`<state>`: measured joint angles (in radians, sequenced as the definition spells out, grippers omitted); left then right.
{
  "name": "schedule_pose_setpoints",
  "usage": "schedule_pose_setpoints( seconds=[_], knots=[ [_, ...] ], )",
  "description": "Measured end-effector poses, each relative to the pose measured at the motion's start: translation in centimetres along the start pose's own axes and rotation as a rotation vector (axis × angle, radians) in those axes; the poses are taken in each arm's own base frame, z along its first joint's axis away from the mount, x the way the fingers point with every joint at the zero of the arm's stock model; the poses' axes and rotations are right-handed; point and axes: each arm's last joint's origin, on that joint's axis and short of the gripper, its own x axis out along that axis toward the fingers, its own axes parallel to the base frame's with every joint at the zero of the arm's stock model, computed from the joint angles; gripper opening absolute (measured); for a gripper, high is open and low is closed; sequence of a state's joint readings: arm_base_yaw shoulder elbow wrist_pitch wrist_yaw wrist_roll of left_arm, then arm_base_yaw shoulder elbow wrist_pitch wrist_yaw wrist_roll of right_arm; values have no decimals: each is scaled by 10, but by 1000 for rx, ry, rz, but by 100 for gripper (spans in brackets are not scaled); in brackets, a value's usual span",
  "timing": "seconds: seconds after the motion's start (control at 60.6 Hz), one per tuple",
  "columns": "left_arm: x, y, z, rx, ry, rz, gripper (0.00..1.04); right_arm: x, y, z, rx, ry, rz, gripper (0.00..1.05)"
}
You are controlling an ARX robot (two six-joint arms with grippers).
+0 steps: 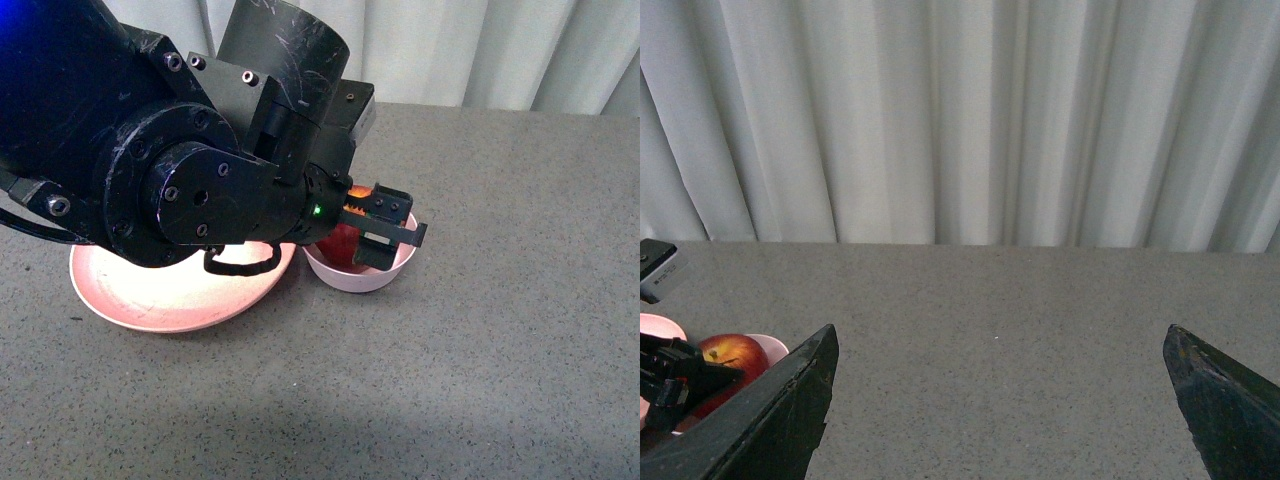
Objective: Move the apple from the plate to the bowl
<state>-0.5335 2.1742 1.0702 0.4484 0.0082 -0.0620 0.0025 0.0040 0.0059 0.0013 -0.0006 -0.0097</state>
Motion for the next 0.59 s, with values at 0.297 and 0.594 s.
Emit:
schedule_pose_setpoints(
  seconds=[0.297, 0.594],
  knots=[
    [-31, 6, 7, -44, -137, 93, 98, 0, 0, 0, 0, 0, 0, 95],
    [-89, 25, -5, -108, -394, 391, 90, 0, 0, 0, 0, 0, 0, 95]
  ],
)
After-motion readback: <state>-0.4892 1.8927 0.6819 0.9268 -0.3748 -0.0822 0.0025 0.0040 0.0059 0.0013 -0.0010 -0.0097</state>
